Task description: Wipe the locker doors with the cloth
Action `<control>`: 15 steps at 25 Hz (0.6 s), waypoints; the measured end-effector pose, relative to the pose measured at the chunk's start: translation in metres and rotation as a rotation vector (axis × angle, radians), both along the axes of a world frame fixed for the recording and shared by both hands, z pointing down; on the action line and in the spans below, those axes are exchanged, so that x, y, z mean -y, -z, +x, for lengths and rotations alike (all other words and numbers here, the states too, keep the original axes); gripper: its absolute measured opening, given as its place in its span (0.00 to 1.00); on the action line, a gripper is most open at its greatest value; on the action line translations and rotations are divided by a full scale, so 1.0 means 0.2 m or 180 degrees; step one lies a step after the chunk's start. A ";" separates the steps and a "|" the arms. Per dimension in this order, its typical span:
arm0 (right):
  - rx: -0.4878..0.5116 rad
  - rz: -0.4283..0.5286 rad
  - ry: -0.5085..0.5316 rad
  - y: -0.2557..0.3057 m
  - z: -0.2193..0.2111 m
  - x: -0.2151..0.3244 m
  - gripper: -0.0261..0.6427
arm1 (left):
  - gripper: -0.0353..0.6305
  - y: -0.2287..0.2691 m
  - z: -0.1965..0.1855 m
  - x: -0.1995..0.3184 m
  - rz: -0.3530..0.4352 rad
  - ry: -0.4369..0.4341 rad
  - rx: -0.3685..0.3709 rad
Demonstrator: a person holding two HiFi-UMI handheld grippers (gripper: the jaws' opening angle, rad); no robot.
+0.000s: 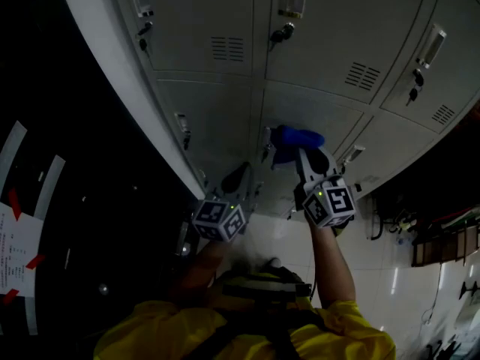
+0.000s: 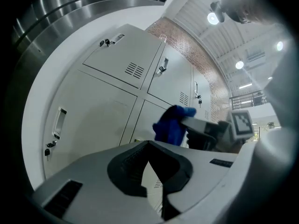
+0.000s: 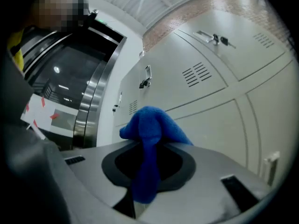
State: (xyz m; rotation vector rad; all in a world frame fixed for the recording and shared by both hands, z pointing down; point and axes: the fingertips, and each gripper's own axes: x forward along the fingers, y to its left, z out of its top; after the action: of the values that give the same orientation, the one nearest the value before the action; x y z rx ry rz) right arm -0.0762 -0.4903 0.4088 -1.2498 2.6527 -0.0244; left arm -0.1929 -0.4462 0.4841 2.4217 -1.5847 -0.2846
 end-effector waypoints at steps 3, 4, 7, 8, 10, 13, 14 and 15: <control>-0.0004 -0.0127 -0.0201 -0.20 0.12 -0.16 0.14 | 0.04 -0.02 -0.02 -0.01 -0.0032 -0.0013 -0.0023; 0.0046 -0.0226 -0.0250 -0.26 0.16 -0.21 0.14 | 0.04 -0.04 -0.02 -0.03 -0.0053 -0.0025 -0.0028; 0.0132 -0.0444 -0.0354 -0.36 0.23 -0.31 0.14 | 0.04 -0.08 0.01 -0.11 -0.0107 -0.0095 -0.0047; 0.0163 -0.0477 -0.0361 -0.38 0.23 -0.34 0.14 | 0.04 -0.09 0.02 -0.13 -0.0102 -0.0117 -0.0052; 0.0217 -0.0541 -0.0306 -0.41 0.20 -0.41 0.15 | 0.04 -0.09 0.03 -0.19 -0.0080 -0.0139 -0.0054; 0.0184 -0.0682 -0.0120 -0.51 0.17 -0.62 0.15 | 0.04 -0.09 0.08 -0.38 -0.0103 -0.0124 -0.0027; 0.0178 -0.0734 -0.0085 -0.54 0.18 -0.70 0.15 | 0.04 -0.10 0.10 -0.45 -0.0113 -0.0105 0.0006; 0.0193 -0.0787 -0.0060 -0.57 0.19 -0.75 0.15 | 0.04 -0.10 0.11 -0.52 -0.0109 -0.0070 0.0047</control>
State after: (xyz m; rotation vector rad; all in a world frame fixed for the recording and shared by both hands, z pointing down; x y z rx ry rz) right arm -0.0376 -0.3395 0.5229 -1.3215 2.6468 -0.3920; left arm -0.1714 -0.3431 0.5033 2.4194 -1.5551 -0.2341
